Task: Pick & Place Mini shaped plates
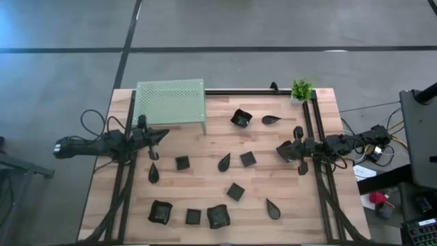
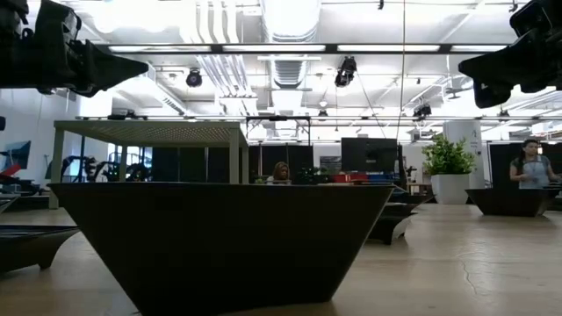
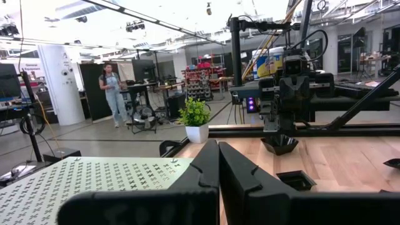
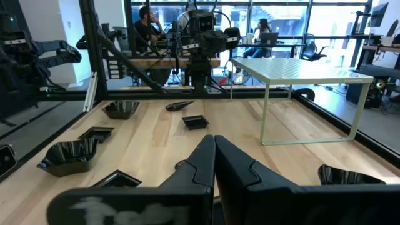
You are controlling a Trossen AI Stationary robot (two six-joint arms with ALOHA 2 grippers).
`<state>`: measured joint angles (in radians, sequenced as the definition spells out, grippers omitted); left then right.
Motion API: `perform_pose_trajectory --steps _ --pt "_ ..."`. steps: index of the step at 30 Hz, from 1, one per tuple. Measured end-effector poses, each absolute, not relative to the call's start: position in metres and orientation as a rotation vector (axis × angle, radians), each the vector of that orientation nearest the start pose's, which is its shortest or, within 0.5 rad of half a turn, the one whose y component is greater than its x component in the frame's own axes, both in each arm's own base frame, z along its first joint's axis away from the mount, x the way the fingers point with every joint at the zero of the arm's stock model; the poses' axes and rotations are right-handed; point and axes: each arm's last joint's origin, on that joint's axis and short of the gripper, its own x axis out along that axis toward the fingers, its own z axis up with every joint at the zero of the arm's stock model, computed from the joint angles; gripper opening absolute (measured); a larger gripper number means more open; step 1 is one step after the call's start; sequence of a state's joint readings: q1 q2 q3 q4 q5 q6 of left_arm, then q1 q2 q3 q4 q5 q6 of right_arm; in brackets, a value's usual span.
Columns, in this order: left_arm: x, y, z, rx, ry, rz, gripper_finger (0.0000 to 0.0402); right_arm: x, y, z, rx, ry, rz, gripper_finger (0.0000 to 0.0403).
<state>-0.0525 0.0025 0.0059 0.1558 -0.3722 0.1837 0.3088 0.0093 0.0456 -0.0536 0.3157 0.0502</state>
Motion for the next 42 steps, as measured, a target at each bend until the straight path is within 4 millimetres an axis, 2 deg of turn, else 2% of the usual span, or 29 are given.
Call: perform_pose_trajectory --steps 7,18,33,38,42 --pt "0.095 0.006 0.18 0.148 -0.127 0.333 0.0 0.092 0.02 0.176 0.053 -0.01 -0.006 0.0008" --pt "0.095 0.006 0.18 0.148 -0.126 0.333 0.0 0.087 0.019 0.206 -0.009 -0.319 -0.015 0.0008" --pt "0.095 0.006 0.18 0.148 -0.126 0.333 0.0 0.087 0.018 0.208 0.004 -0.332 -0.023 0.0008" --pt "0.095 0.006 0.18 0.148 -0.126 0.332 0.0 0.084 0.017 0.226 -0.002 -0.346 -0.028 0.0008" --pt "0.095 0.006 0.18 0.148 -0.127 0.333 0.0 0.089 0.019 0.236 -0.022 -0.274 -0.024 0.0008"
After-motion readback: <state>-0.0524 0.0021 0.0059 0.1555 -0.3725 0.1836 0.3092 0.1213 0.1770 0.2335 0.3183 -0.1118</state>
